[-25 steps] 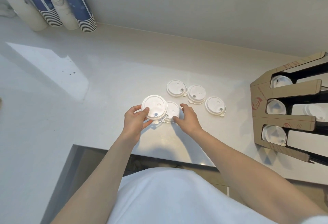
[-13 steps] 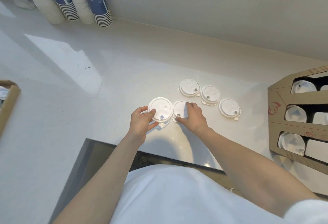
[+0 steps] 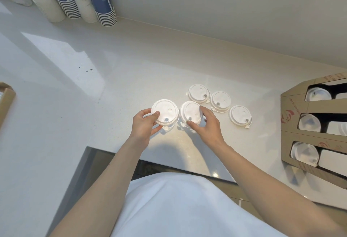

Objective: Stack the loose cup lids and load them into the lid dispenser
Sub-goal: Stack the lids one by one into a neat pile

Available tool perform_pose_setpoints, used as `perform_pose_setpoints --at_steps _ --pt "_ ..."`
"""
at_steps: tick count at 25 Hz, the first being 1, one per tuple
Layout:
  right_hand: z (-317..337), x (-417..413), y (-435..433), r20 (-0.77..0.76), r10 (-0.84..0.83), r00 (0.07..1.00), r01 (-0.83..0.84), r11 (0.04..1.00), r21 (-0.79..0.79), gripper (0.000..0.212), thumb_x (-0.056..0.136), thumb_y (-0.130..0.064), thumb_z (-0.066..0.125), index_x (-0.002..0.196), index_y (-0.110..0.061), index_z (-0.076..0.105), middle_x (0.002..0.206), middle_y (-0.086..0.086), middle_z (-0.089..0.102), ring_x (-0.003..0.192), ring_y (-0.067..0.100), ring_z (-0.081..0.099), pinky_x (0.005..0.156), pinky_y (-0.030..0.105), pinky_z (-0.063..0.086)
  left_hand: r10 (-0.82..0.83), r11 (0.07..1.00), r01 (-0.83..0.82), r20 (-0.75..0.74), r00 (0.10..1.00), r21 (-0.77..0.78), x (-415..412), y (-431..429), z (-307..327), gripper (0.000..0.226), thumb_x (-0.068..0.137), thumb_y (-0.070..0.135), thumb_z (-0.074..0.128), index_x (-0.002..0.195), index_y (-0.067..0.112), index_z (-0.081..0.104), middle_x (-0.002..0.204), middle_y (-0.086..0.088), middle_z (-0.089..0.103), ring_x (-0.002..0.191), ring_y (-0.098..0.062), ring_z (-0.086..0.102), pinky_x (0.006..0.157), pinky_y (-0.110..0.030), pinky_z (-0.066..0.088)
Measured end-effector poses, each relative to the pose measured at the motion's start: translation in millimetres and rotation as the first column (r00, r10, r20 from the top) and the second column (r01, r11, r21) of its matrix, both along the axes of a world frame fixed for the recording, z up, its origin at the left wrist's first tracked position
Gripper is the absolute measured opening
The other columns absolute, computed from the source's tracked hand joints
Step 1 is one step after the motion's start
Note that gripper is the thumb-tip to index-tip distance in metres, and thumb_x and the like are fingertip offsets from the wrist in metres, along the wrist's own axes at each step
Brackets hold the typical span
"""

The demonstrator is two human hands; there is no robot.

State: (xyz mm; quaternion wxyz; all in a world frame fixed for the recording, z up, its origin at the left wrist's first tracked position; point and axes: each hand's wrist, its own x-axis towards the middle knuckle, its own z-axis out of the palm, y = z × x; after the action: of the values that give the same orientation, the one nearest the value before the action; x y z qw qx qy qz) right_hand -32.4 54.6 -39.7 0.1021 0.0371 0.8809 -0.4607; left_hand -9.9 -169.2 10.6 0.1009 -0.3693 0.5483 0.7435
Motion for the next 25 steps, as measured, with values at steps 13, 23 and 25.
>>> perform_pose_setpoints --at_steps 13,23,25 --pt "68 -3 8 -0.180 0.255 0.950 -0.274 0.957 -0.093 0.050 0.076 -0.030 0.084 0.123 -0.030 0.065 0.147 -0.007 0.049 0.128 -0.018 0.038 0.103 0.035 0.048 -0.233 0.960 0.241 -0.075 0.970 0.140 -9 20 2 0.024 0.093 0.016 0.070 0.116 0.017 0.064 0.106 -0.007 0.077 0.091 -0.018 0.078 0.072 -0.029 0.062" --pt "87 -7 18 -0.125 0.199 0.972 -0.226 0.934 -0.278 0.039 0.076 -0.020 0.084 0.112 -0.030 0.074 0.145 -0.011 0.051 0.132 0.005 0.051 0.095 0.030 0.056 -0.268 0.920 0.315 -0.213 0.940 0.234 -22 33 15 0.028 0.101 0.014 0.057 0.127 0.011 0.066 0.109 -0.010 0.075 0.094 -0.025 0.074 0.084 -0.037 0.061" --pt "87 -7 20 -0.125 0.184 0.975 -0.213 0.931 -0.295 0.037 0.077 -0.016 0.084 0.111 -0.027 0.075 0.144 -0.010 0.052 0.132 0.006 0.051 0.099 0.034 0.055 -0.270 0.919 0.318 -0.215 0.939 0.233 -25 37 18 0.028 0.103 0.015 0.052 0.125 0.010 0.068 0.110 -0.011 0.075 0.092 -0.025 0.074 0.083 -0.038 0.061"
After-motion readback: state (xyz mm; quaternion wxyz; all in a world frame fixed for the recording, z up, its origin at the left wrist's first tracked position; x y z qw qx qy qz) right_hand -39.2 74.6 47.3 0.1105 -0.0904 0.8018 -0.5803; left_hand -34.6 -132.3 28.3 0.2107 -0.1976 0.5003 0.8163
